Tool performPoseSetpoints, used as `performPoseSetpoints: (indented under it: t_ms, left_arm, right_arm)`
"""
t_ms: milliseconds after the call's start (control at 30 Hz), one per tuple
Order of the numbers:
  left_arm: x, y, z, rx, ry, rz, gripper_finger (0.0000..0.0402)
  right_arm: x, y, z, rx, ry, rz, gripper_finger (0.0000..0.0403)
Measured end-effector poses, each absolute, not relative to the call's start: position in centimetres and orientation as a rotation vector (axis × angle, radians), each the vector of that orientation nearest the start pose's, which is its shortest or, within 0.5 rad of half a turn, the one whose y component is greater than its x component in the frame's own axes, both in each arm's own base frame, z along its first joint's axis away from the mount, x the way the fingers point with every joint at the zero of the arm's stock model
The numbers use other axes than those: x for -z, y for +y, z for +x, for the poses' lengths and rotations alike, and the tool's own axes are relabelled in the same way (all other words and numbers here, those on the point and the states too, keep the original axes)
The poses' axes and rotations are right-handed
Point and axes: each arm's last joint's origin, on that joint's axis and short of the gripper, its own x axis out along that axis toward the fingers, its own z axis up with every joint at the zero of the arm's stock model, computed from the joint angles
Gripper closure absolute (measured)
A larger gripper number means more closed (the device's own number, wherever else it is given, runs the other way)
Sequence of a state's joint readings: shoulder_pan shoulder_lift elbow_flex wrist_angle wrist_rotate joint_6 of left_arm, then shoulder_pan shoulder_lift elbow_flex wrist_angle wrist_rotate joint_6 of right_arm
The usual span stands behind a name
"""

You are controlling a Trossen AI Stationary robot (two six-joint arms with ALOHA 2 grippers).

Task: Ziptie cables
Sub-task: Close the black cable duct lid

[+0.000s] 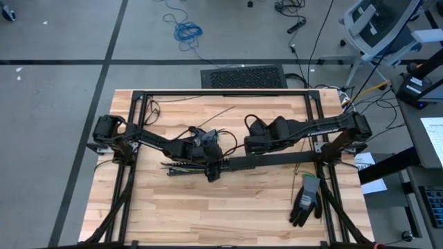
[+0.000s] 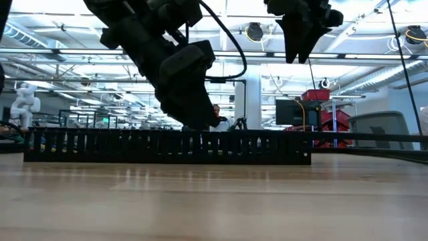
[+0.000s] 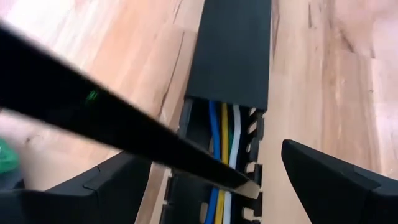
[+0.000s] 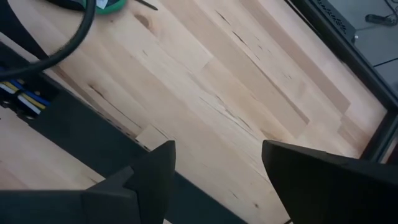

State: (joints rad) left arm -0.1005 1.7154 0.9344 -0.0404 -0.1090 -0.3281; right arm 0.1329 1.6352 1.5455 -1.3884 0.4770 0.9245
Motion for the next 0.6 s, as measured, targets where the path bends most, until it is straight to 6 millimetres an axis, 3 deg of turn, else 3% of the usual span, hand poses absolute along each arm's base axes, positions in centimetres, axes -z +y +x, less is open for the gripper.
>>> performPoseSetpoints:
  t_ms: [200, 367, 600]
  left_arm:
    - [-15.5, -3.7, 34.3, -0.131, 0.806, -0.223, 0.0047]
    - [-13.7, -3.9, 34.6, -0.135, 0.849, -0.213, 0.0047]
    - [-12.3, -3.7, 35.0, -0.22, 0.845, -0.171, 0.0047]
  right_arm:
    - [-31.1, 2.6, 29.4, 0.874, 1.14, 0.31, 0.0172]
    - [-31.1, 2.6, 29.4, 0.875, 1.14, 0.311, 0.0172]
    - [-31.1, 2.6, 29.4, 0.875, 1.141, 0.319, 0.0172]
